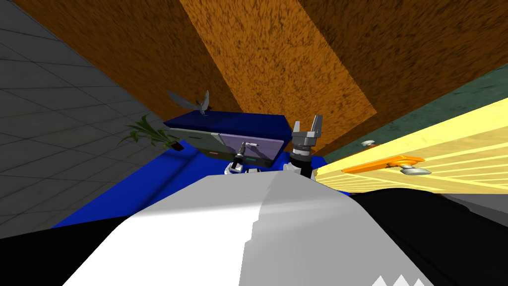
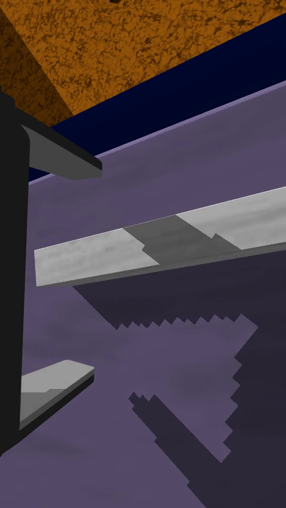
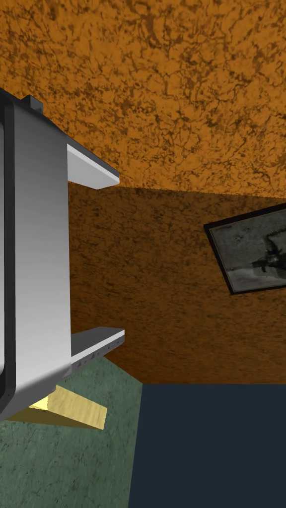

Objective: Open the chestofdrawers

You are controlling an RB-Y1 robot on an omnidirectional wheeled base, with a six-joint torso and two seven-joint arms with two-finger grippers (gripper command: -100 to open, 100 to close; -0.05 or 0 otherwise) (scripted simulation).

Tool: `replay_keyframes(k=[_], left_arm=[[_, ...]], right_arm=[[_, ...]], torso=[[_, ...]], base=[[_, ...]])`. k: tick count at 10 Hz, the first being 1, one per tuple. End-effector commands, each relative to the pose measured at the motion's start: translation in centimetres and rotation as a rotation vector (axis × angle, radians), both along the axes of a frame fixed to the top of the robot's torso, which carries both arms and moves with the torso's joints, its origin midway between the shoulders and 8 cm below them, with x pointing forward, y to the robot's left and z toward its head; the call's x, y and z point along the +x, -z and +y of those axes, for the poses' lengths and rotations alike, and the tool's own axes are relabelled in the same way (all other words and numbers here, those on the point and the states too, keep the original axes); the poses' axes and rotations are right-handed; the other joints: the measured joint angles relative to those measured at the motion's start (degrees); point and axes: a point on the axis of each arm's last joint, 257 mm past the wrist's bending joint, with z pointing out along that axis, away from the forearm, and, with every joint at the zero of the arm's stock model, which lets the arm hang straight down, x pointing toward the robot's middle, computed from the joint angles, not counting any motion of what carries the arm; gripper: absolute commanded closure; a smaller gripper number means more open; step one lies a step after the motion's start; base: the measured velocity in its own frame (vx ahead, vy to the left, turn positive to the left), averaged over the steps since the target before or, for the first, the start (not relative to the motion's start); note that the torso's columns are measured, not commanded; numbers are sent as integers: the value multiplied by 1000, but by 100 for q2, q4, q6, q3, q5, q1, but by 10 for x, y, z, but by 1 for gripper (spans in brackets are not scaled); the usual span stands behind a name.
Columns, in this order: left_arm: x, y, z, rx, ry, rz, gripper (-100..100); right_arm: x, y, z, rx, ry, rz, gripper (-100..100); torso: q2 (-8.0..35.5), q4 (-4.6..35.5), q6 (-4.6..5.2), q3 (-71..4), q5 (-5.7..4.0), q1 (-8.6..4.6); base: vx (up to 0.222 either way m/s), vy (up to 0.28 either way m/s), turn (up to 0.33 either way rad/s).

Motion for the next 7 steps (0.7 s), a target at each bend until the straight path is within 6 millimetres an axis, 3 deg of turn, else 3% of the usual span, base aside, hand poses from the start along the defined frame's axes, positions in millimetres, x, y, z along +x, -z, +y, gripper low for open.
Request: replay_keyframes(k=[1, 2, 3, 6, 7], left_arm=[[17, -4, 20, -3, -10, -1, -100], [13, -4, 13, -2, -7, -2, -100], [4, -1, 4, -2, -2, 0, 100], [-12, 2, -14, -3, 5, -1, 100], [-8, -3, -14, -10, 10, -9, 100]], right_arm=[[0, 0, 0, 0, 0, 0, 0], [0, 0, 0, 0, 0, 0, 0], [0, 0, 0, 0, 0, 0, 0], [0, 0, 0, 0, 0, 0, 0], [0, 0, 0, 0, 0, 0, 0]], torso=[[6, 1, 0, 3, 1, 5], [5, 2, 0, 3, 2, 8], [1, 0, -2, 1, 7, 28], [-16, -14, -15, -8, 8, 45], [-20, -14, -25, -10, 6, 44]], base=[[-19, -96, -29], [-5, -47, -2], [0, 38, 52], [4, 79, 18], [-3, 28, -20]])
